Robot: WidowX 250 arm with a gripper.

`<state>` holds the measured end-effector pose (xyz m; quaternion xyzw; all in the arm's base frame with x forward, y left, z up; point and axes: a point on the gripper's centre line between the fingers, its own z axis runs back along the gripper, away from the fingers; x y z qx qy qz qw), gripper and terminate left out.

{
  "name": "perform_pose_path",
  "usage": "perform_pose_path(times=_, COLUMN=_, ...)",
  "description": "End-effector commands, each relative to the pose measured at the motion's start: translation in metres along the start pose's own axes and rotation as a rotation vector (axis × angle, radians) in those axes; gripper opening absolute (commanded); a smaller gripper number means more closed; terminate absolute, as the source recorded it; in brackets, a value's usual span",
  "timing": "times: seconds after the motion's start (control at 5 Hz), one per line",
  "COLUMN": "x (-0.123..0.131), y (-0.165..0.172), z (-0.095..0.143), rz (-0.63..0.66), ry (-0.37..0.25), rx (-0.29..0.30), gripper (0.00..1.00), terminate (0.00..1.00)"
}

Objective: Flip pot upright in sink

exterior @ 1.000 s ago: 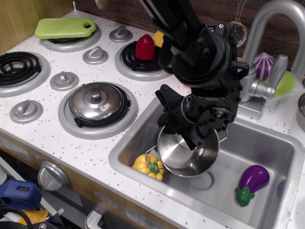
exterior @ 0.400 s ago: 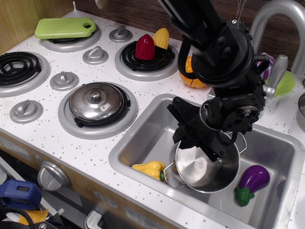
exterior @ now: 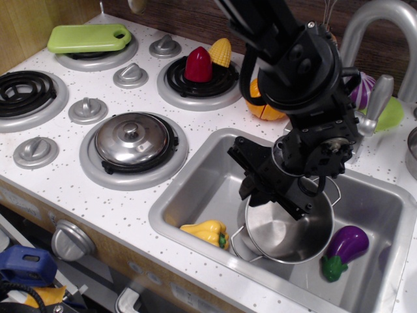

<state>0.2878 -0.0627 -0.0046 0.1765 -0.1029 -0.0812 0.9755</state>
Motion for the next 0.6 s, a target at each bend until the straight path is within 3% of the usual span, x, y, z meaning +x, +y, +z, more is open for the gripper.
perform_pose_path(times=0.0, x=0.0075, y=0.0001, z=0.0089, rz=0.043, ry=-0.054, rx=-0.045, gripper=1.00, terminate=0.00)
perform_pose_path(times=0.2, x=0.0075, y=0.0001, z=0.0089, rz=0.043, ry=-0.054, rx=-0.045, gripper=1.00, terminate=0.00)
perform_pose_path(times=0.4, x=0.0075, y=0.0001, z=0.0089, rz=0.043, ry=-0.054, rx=-0.045, gripper=1.00, terminate=1.00)
